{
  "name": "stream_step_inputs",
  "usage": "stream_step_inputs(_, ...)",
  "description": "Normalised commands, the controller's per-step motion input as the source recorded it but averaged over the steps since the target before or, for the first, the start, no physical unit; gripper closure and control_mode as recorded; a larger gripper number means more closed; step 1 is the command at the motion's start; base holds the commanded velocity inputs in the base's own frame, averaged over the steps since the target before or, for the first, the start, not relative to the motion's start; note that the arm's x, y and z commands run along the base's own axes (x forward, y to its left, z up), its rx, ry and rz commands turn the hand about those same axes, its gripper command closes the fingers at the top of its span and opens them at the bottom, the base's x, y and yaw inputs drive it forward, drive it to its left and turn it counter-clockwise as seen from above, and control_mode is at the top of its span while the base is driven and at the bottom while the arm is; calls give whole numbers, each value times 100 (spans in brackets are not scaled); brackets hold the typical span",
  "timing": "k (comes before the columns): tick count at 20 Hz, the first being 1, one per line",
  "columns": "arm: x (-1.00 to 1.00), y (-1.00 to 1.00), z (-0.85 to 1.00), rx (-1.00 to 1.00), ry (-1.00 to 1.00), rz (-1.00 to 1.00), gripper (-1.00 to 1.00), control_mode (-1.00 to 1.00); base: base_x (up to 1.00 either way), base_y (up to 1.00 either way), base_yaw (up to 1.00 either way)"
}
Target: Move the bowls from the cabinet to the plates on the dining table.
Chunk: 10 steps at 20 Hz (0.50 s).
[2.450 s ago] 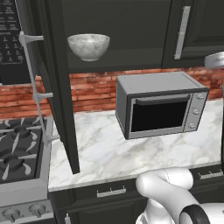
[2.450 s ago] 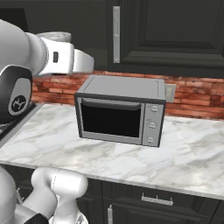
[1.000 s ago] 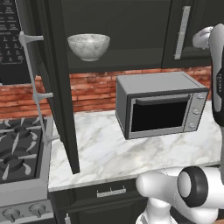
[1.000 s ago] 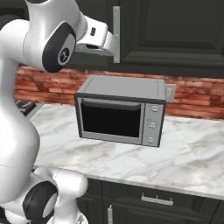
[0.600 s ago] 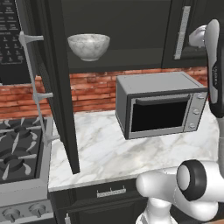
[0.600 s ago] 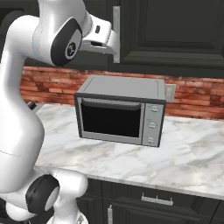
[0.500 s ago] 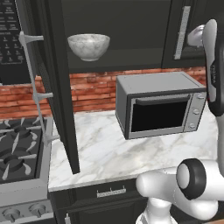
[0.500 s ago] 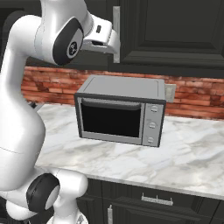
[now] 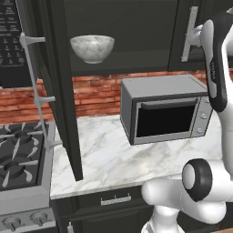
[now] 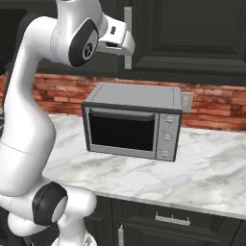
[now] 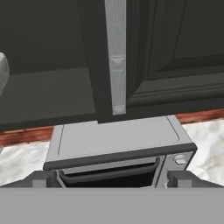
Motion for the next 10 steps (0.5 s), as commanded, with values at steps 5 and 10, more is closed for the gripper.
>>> stream_step_inputs(5, 39, -3, -7, 0, -1, 0, -100, -100, 0, 0, 0)
stream_step_inputs(10, 32, -11, -2, 0, 0, 0, -100, -100, 0, 0, 0)
